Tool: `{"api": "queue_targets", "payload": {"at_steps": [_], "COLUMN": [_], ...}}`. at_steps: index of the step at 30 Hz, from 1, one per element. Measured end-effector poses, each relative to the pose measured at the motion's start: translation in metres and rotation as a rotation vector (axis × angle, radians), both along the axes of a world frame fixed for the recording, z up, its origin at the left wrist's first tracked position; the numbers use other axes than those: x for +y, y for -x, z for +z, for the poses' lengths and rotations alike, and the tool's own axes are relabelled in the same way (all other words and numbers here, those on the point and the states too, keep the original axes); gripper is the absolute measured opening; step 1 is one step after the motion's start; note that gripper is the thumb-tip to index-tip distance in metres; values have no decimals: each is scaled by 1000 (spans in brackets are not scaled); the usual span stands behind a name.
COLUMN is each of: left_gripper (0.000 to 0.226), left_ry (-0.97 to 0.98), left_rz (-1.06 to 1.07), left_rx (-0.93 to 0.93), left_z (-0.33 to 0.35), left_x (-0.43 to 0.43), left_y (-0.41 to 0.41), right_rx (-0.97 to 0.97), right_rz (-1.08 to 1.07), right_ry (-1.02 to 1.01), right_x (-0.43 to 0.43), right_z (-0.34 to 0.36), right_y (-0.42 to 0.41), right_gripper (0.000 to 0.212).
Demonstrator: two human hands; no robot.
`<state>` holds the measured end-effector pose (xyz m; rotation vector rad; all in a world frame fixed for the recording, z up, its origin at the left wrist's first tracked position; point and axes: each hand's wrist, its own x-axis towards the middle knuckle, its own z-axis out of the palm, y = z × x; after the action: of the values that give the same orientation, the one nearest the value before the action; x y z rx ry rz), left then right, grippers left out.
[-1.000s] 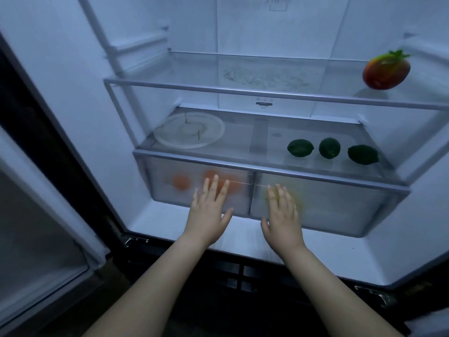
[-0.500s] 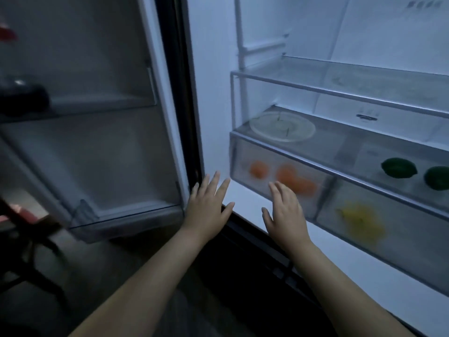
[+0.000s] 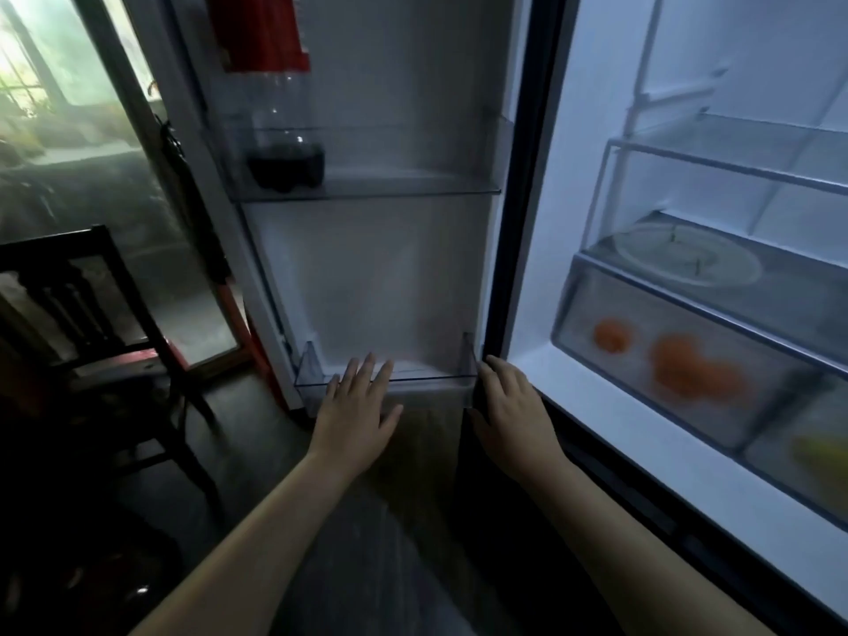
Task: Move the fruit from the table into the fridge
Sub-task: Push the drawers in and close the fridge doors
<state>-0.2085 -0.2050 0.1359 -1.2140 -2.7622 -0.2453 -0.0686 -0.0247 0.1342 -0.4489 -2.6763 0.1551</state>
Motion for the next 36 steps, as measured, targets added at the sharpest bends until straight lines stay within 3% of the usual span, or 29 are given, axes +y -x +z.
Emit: {"api": "queue_targets", "payload": {"at_steps": [8,21,36], "left_gripper": [65,66,70], "left_ry": [-2,-24,-57], "left_rz": [-19,-130,-145], "left_rx": [-14,-76,-35], "left_z": [-13,-43,-55], "left_x": [-57,-85,-87], "left_y": [44,85,84], "right_rx": [-182,-305,-328], "right_rz": [68,19,-12], "right_ry": [14,97,-71], "right_x": [-68,-116,-110], "right_z": [-19,-38,-58], "right_y": [65,116,121], "right_gripper": [78,74,75]}}
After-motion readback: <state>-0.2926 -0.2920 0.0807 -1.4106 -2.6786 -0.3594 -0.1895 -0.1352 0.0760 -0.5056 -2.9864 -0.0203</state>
